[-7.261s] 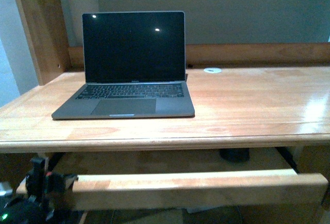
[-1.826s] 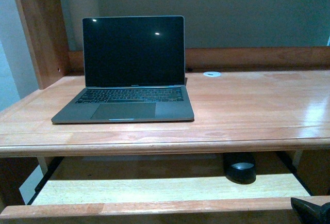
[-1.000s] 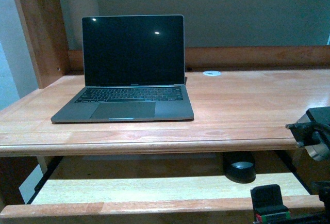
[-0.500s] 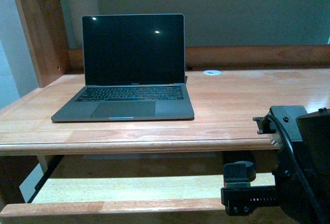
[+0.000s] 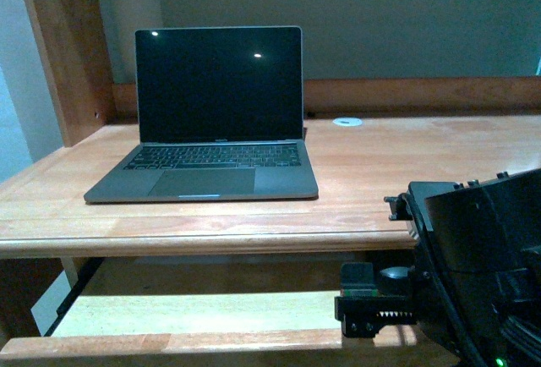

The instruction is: Place mouse

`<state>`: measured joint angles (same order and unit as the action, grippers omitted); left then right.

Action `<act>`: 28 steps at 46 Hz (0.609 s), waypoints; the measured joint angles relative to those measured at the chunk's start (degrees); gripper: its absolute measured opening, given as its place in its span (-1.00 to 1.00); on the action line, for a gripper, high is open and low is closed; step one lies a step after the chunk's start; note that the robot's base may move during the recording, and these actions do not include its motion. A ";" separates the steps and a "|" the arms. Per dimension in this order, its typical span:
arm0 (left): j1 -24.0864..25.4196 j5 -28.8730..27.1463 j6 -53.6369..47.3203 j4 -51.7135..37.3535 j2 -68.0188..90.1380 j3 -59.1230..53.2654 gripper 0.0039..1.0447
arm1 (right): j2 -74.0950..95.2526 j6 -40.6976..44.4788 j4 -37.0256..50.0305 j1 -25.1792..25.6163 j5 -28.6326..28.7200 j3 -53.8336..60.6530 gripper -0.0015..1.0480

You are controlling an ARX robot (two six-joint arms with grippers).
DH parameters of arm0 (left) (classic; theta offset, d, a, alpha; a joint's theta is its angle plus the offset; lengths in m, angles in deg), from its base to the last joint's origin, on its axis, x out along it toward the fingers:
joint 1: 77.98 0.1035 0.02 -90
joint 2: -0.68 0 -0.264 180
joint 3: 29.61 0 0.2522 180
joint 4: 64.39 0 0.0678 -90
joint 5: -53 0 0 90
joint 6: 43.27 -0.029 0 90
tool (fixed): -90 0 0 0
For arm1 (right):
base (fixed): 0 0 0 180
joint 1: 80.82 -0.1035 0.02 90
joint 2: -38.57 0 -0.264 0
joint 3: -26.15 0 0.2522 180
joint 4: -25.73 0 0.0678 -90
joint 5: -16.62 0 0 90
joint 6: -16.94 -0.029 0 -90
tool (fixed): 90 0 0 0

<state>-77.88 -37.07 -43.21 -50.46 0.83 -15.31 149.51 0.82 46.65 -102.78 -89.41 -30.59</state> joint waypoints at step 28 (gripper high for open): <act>-0.02 0.00 0.00 0.02 0.00 0.00 0.88 | 11.54 -0.33 -0.28 1.84 -0.90 -11.39 0.87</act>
<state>-77.90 -37.07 -43.21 -50.44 0.83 -15.31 161.05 0.49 46.37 -100.94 -90.31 -41.98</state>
